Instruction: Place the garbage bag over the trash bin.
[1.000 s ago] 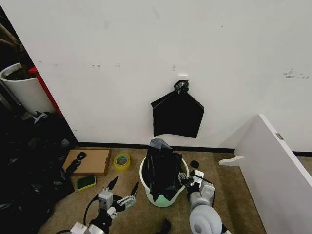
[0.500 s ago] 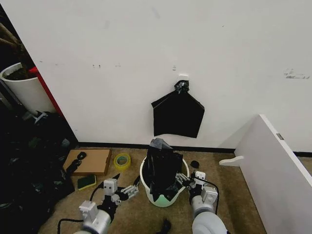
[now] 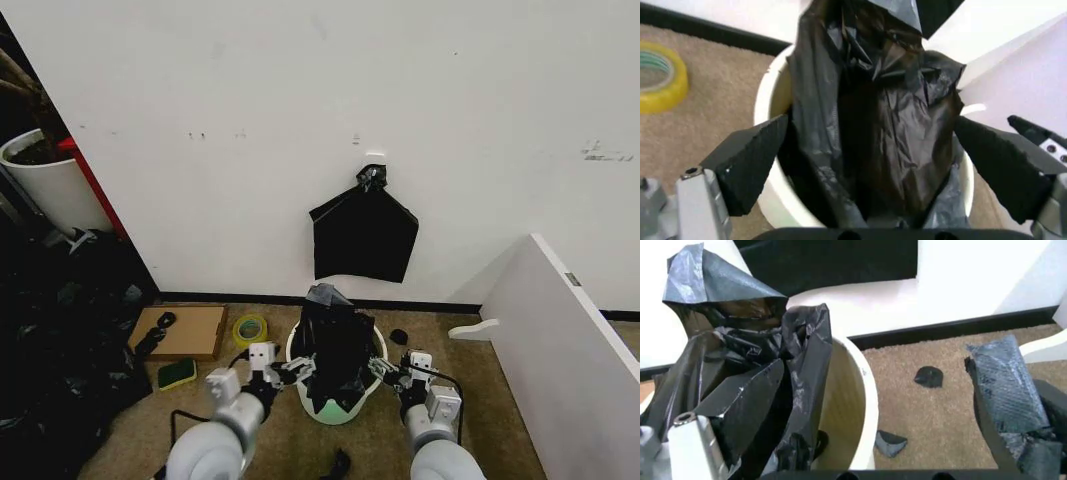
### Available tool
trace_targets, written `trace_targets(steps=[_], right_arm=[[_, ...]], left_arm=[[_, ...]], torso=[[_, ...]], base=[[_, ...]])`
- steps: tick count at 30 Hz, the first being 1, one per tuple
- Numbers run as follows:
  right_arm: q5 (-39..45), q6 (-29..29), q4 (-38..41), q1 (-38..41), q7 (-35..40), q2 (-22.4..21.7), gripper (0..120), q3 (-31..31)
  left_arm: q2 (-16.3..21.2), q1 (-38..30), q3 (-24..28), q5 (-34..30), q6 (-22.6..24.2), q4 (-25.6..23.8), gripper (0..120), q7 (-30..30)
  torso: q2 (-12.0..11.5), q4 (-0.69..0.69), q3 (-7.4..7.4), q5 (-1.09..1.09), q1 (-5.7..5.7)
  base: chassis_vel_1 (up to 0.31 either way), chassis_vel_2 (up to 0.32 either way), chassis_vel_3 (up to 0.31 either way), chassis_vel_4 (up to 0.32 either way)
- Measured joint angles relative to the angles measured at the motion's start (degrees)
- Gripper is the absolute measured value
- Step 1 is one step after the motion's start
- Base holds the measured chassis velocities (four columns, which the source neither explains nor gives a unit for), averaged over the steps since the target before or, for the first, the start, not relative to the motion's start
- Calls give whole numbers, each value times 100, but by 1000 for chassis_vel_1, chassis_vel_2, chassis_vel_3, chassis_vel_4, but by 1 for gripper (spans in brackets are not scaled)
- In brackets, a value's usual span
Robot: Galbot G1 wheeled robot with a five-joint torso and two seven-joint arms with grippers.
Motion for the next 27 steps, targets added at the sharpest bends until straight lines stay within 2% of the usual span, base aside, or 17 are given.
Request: trace_targets(steps=[3, 7, 16, 27], right_arm=[[-20, 0, 0, -43, 14, -3, 100, 28], [-19, 0, 0, -48, 36, -7, 100, 46], [-18, 0, 0, -47, 40, 3, 100, 48], [-15, 0, 11, -67, 61, 21, 100, 43]], left_arm=[[-94, -169, 29, -327, 138, 32, 96, -262], [-154, -244, 28, -420, 176, 94, 95, -466], [-198, -261, 18, -452, 193, 133, 86, -609], [-444, -335, 20, -615, 234, 321, 85, -806]], torso=[[0, 0, 0, 0, 0], [0, 0, 0, -1, 0], [0, 1, 0, -1, 0], [0, 0, 0, -1, 0]], base=[[0, 0, 0, 0], [0, 0, 0, 0], [0, 0, 0, 0], [0, 0, 0, 0]])
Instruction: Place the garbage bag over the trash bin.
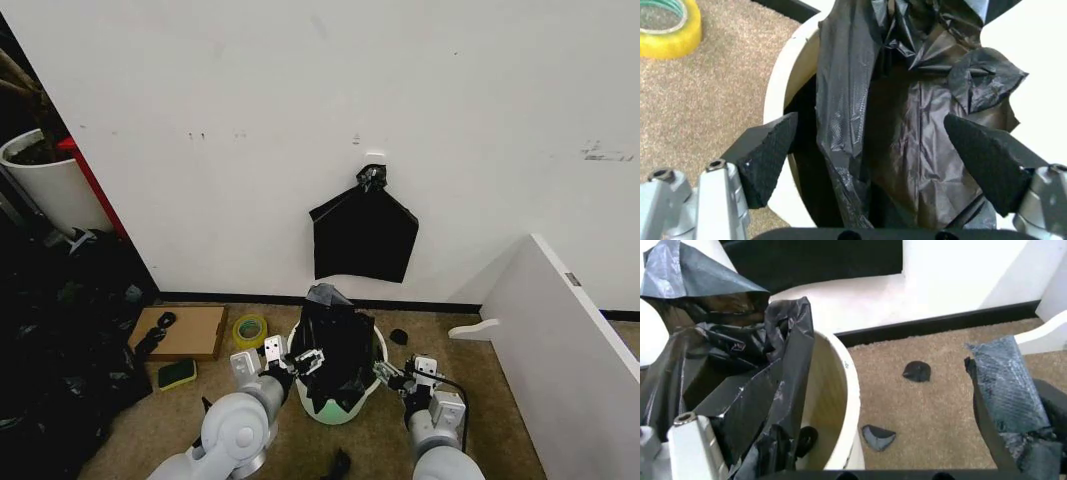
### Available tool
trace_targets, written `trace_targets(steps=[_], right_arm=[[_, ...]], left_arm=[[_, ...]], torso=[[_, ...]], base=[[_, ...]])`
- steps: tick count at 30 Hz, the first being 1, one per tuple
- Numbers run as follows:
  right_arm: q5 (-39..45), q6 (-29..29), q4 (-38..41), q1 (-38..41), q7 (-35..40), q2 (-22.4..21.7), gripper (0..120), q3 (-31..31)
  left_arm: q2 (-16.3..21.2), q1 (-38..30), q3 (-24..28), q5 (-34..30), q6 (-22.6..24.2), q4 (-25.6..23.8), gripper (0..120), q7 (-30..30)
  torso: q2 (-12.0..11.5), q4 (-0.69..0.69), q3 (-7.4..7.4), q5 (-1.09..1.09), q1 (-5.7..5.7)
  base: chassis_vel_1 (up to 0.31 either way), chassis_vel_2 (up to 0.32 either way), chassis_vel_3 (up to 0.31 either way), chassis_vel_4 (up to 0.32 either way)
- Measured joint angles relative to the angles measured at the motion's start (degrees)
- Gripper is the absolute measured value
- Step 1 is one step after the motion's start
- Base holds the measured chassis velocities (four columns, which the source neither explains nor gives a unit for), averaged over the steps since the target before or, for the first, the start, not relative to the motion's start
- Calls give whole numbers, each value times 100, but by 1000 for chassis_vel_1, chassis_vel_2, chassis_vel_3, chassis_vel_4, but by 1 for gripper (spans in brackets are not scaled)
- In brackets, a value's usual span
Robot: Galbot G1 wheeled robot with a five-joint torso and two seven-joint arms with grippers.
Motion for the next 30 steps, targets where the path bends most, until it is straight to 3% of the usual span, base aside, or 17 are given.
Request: trace_targets(steps=[7, 18, 22, 30], right_arm=[[12, 0, 26, -67, 44, -17, 100, 47], [225, -14, 24, 14, 187, -42, 100, 57], [294, -16, 23, 32, 259, -40, 100, 84], [299, -26, 20, -7, 314, -31, 100, 94]], left_arm=[[-129, -110, 1, -211, -5, 172, 81, -111], [-343, -525, 88, -750, 72, 502, 35, -503], [-422, -588, 89, -855, 87, 566, 26, -647], [-456, -598, 55, -1005, 104, 715, 46, -817]], torso=[[0, 0, 0, 0, 0], [0, 0, 0, -1, 0], [0, 0, 0, -1, 0], [0, 0, 0, 0, -1]], base=[[0, 0, 0, 0], [0, 0, 0, 0], [0, 0, 0, 0], [0, 0, 0, 0]])
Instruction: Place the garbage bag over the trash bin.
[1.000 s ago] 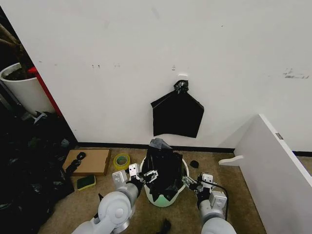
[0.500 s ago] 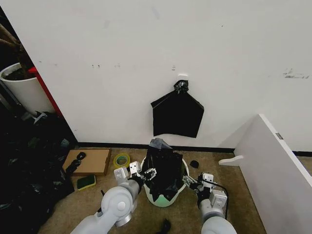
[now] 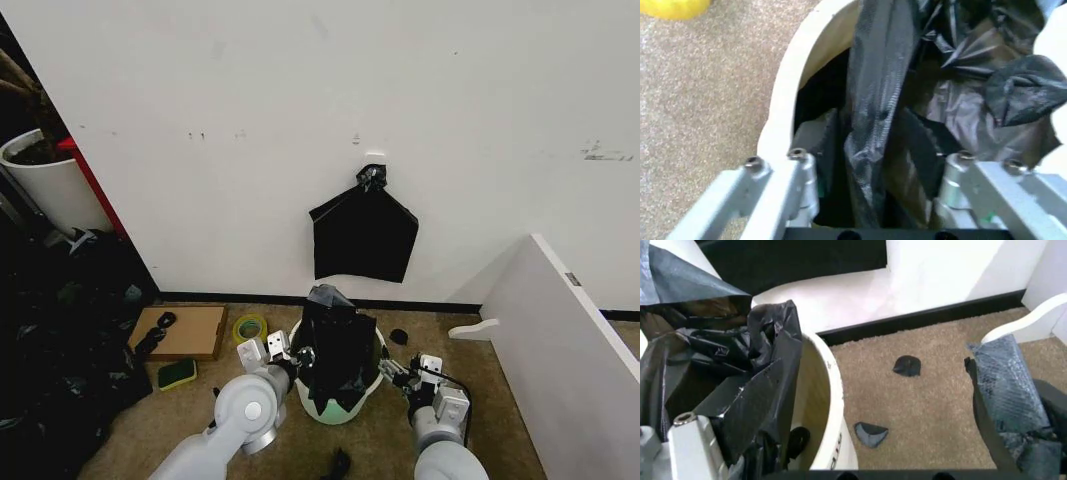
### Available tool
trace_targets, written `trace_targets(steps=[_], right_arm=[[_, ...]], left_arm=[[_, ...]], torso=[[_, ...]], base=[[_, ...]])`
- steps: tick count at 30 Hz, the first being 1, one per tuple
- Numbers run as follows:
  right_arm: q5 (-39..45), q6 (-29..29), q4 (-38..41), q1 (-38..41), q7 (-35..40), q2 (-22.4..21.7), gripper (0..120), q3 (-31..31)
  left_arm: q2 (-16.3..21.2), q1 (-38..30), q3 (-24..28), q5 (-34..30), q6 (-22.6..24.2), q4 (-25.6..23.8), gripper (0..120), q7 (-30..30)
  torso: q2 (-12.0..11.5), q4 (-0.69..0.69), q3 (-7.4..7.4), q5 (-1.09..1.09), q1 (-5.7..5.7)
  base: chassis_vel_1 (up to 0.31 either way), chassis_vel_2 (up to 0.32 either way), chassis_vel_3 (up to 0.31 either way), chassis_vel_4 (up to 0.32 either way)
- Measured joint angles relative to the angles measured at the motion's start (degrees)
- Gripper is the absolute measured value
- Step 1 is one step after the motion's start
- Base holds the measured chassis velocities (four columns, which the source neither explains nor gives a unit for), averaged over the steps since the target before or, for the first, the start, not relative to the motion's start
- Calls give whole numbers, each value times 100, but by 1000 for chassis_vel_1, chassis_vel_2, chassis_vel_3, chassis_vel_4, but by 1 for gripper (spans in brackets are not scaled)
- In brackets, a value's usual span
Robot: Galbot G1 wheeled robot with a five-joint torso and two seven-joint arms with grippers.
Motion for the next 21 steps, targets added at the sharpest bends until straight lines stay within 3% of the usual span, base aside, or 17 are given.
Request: trace_targets(steps=[7, 11, 21], right_arm=[[21, 0, 43, -16, 10, -48, 100, 1], [58, -5, 69, 12, 30, -50, 100, 1], [120, -13, 129, -55, 94, -62, 100, 42]], left_arm=[[-94, -35, 3, 65, 27, 65, 23, -65], [-87, -28, 16, 122, 18, 65, 3, -64], [-73, 62, -55, 225, -41, 53, 0, 13]], torso=[[0, -1, 0, 0, 0], [0, 0, -1, 0, 0], [0, -1, -1, -1, 0]], base=[[0, 0, 0, 0], [0, 0, 0, 0], [0, 0, 0, 0]])
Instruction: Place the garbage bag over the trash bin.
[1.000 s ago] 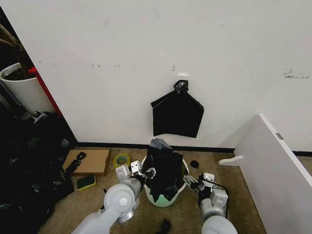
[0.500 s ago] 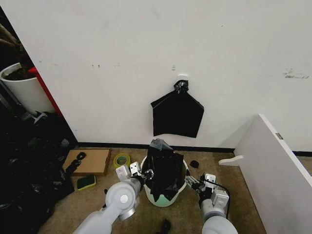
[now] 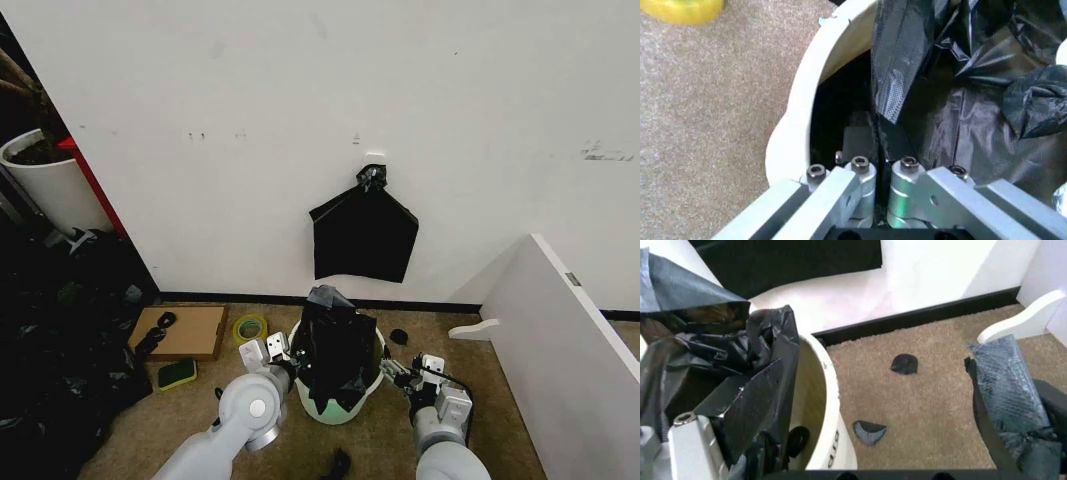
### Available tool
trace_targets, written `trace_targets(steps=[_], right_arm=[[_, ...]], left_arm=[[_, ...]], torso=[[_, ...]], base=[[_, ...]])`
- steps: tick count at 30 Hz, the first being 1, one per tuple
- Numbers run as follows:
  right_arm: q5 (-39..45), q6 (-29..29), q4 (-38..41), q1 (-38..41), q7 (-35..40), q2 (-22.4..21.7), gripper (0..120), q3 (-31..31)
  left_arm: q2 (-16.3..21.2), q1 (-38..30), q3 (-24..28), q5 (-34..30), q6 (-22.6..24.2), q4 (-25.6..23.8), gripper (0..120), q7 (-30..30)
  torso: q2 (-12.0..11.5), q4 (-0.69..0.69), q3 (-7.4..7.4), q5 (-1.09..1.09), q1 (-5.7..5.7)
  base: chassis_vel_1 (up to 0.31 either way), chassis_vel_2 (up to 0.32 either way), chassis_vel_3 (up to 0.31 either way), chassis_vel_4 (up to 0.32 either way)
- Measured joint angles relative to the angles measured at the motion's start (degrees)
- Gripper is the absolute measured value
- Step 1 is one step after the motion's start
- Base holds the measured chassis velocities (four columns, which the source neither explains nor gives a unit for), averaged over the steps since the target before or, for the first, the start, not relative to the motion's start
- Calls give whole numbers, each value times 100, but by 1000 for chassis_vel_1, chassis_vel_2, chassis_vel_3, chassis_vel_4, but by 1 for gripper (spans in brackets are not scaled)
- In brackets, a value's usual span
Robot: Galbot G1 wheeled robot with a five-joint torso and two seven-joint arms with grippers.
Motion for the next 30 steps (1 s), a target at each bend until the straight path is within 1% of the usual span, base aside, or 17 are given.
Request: trace_targets(steps=[4, 5, 8, 12, 15, 21, 26, 30], right_arm=[[20, 0, 0, 30, 5, -8, 100, -8], [20, 0, 0, 30, 5, -8, 100, -8], [34, 0, 0, 84, 4, 1, 100, -33], [51, -1, -1, 124, -9, 17, 100, -59], [53, -1, -3, 140, -30, 25, 100, -81], [55, -3, 35, 140, -49, 11, 100, -78], [60, -3, 69, 124, -70, 11, 100, -64], [55, -3, 62, 121, -87, 50, 100, -75]], left_arm=[[253, 341, -181, 180, -37, -379, 0, 88], [253, 341, -181, 180, -37, -379, 0, 88], [423, 603, -425, 231, -42, -547, 0, 145], [498, 767, -620, 361, -94, -562, 0, 216], [493, 846, -703, 517, -164, -507, 0, 305], [503, 911, -726, 621, -198, -403, 0, 398], [545, 963, -733, 723, -264, -208, 0, 540], [461, 853, -697, 853, -335, 102, 0, 691]], torso=[[0, 1, 0, 0, 0], [0, 1, 0, 0, 0], [0, 2, 0, 1, 0], [0, 2, 0, 1, 0], [0, 1, 1, 1, 0], [0, 0, 1, 0, 1], [0, 1, 0, 1, 1], [0, 1, 1, 1, 1]], base=[[0, 0, 0, 0], [0, 0, 0, 0], [0, 0, 0, 0], [0, 0, 0, 0], [0, 0, 0, 0], [0, 0, 0, 0], [0, 0, 0, 0], [0, 0, 0, 0]])
